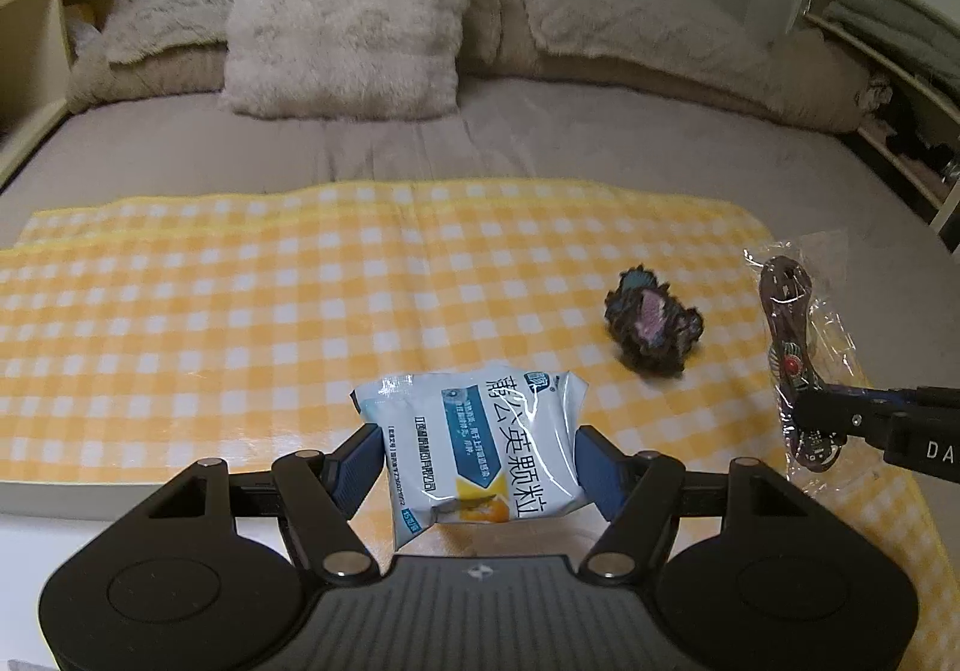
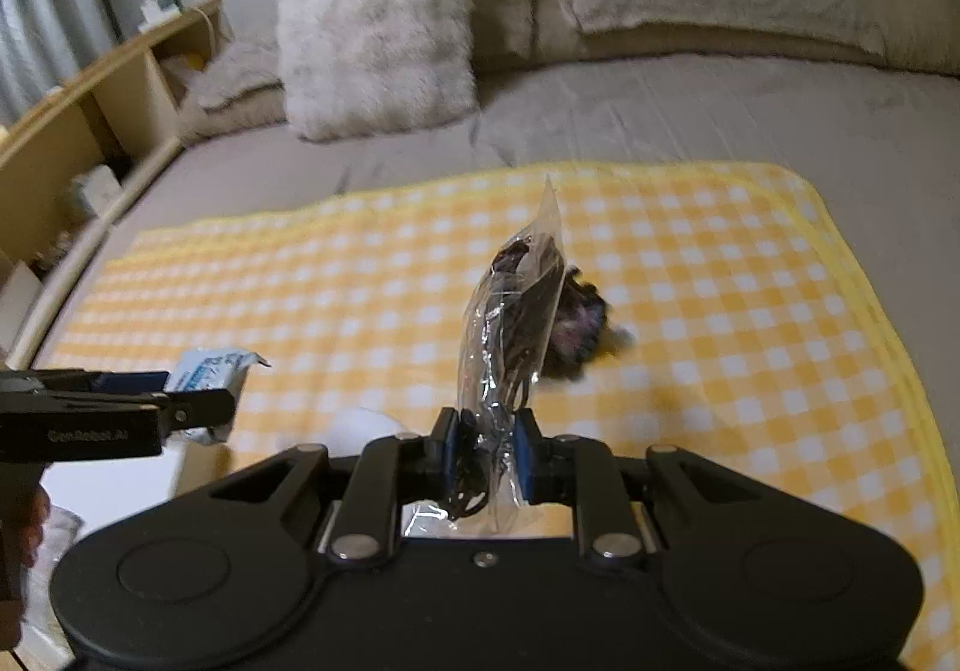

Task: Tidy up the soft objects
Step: 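Carry the snack packet with left tool while right tool carries the cord bag to the tray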

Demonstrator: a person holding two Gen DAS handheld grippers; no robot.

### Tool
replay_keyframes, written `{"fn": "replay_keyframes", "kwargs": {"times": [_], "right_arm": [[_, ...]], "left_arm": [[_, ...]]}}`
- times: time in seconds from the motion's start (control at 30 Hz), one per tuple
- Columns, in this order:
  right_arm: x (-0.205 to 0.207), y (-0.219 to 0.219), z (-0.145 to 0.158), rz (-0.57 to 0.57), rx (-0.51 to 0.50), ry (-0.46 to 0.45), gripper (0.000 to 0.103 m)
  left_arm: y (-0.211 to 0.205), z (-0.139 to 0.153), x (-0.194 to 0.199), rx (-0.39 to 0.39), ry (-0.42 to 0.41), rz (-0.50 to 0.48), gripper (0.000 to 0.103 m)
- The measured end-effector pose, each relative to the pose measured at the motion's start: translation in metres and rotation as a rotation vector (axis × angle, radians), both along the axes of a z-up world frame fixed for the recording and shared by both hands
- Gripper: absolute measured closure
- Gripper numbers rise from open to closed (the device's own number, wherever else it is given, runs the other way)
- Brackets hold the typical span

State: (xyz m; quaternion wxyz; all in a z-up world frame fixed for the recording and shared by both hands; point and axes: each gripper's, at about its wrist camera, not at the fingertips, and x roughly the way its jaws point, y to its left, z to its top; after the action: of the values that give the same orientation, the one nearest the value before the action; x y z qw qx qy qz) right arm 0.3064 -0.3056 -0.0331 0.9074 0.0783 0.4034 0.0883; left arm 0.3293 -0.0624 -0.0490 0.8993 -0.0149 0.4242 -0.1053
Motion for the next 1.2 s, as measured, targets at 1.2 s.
{"fn": "replay_keyframes", "kwargs": {"times": [1.2], "right_arm": [[-0.044, 0.195, 0.022, 0.309, 0.274, 0.058, 0.083]], "left_arm": [[0.193, 0.045, -0.100, 0.050, -0.062, 0.201, 0.033]]}}
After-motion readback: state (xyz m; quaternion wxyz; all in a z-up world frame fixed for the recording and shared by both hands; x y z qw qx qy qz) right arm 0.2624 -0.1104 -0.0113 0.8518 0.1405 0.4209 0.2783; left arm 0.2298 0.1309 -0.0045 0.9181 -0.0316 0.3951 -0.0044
